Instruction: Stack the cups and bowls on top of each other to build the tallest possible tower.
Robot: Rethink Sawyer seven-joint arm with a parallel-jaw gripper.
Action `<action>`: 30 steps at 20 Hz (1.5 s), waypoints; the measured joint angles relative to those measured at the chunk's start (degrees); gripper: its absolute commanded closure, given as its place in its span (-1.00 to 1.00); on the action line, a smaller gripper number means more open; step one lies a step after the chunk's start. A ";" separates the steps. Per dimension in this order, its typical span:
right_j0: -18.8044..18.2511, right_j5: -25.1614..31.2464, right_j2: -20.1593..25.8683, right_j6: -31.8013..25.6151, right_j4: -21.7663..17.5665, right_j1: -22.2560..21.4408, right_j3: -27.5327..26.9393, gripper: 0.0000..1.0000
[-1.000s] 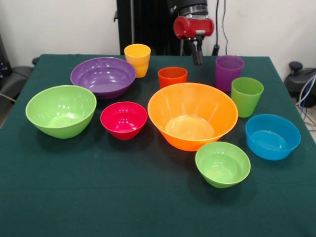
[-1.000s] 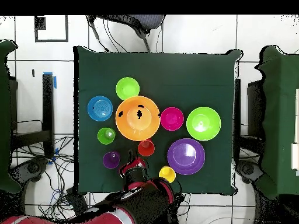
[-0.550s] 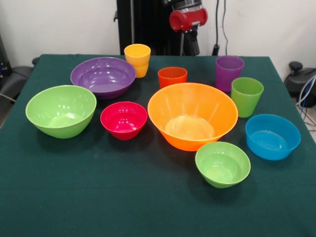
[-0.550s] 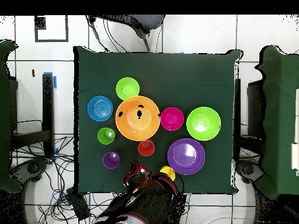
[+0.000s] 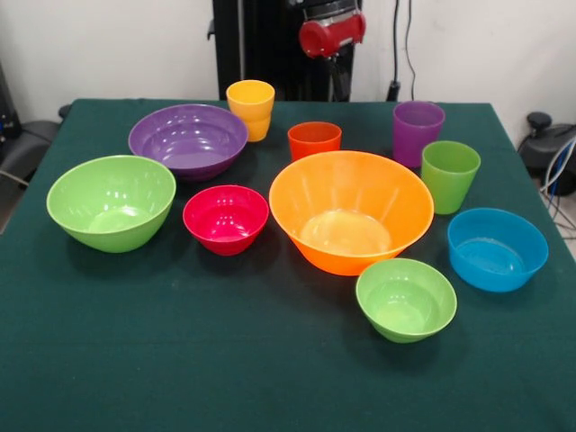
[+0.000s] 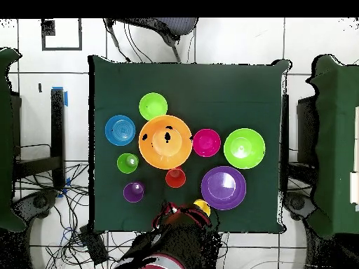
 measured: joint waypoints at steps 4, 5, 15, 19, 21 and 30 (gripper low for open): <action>0.08 4.20 1.76 1.33 -5.73 0.00 0.01 1.00; 0.18 6.65 2.75 2.55 -8.66 0.01 0.00 1.00; 0.18 20.10 7.64 14.05 -16.35 -0.16 0.05 -1.00; 0.16 20.10 8.02 14.99 -16.35 -0.43 0.07 -1.00; 0.12 20.09 8.18 14.99 -16.30 -0.76 0.06 -1.00; -0.71 18.68 7.60 14.97 -10.42 -2.08 0.07 -1.00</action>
